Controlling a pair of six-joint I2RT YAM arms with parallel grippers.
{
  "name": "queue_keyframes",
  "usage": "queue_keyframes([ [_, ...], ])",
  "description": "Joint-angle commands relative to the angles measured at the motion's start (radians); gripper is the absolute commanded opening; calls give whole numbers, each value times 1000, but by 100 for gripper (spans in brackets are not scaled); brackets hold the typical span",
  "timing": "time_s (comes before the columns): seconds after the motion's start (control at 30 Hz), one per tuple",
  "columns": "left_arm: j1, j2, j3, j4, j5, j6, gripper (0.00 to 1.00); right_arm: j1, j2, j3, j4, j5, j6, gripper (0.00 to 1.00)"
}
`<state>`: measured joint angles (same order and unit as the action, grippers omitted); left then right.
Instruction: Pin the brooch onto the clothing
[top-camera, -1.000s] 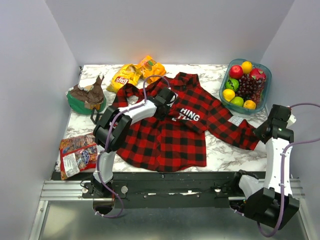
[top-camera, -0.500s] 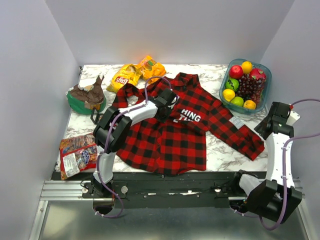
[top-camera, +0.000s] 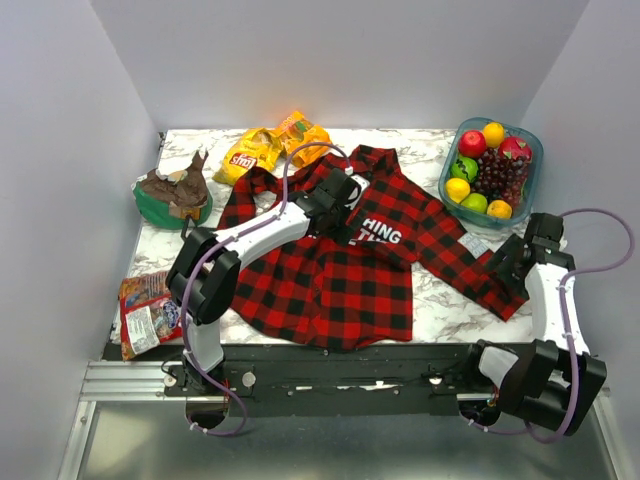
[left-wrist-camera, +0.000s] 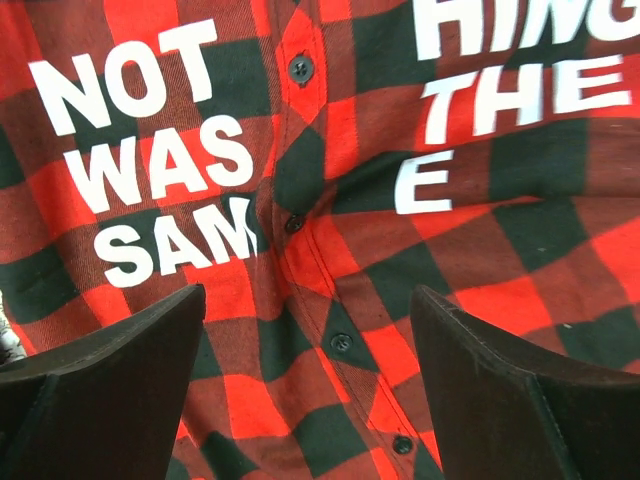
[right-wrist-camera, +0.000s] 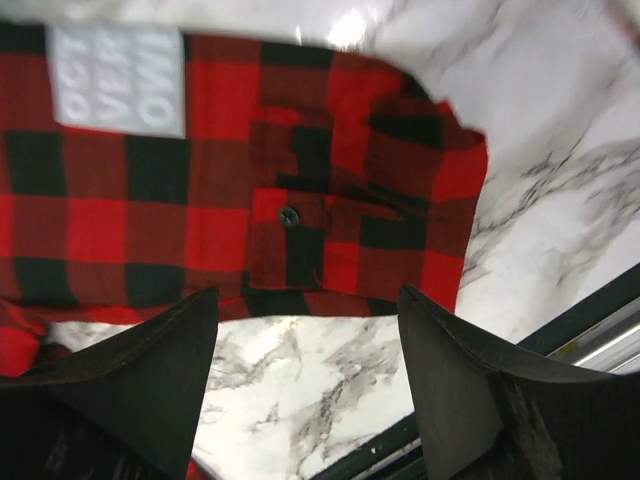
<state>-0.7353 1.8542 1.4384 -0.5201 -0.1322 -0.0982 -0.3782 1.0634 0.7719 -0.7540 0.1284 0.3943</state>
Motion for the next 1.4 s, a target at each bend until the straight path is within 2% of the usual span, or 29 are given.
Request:
queue_keyframes([
  [0.0,-10,-41,-10,0,19,-5,93,5,6,-42,34,-56,44,78],
  [0.37,-10,-73,-16,14,36,-5,95,15,167,-123,174,-79,100,73],
  [0.8,-13,-50,-10,8,65,-14,96,45,326,-100,226,-50,121,69],
  [1.13,-10,39,2,2,43,-5,97,50,271,-92,203,-19,118,33],
  [1.17,-10,65,8,0,40,-2,97,50,267,-88,202,-19,118,25],
  [1.23,-10,91,13,-9,36,3,97,50,260,-82,200,-26,115,18],
  [1.27,-10,114,20,-14,34,3,98,50,257,-74,197,-27,115,10],
  [1.37,-10,141,28,-29,26,8,98,50,245,-63,185,-27,114,3],
])
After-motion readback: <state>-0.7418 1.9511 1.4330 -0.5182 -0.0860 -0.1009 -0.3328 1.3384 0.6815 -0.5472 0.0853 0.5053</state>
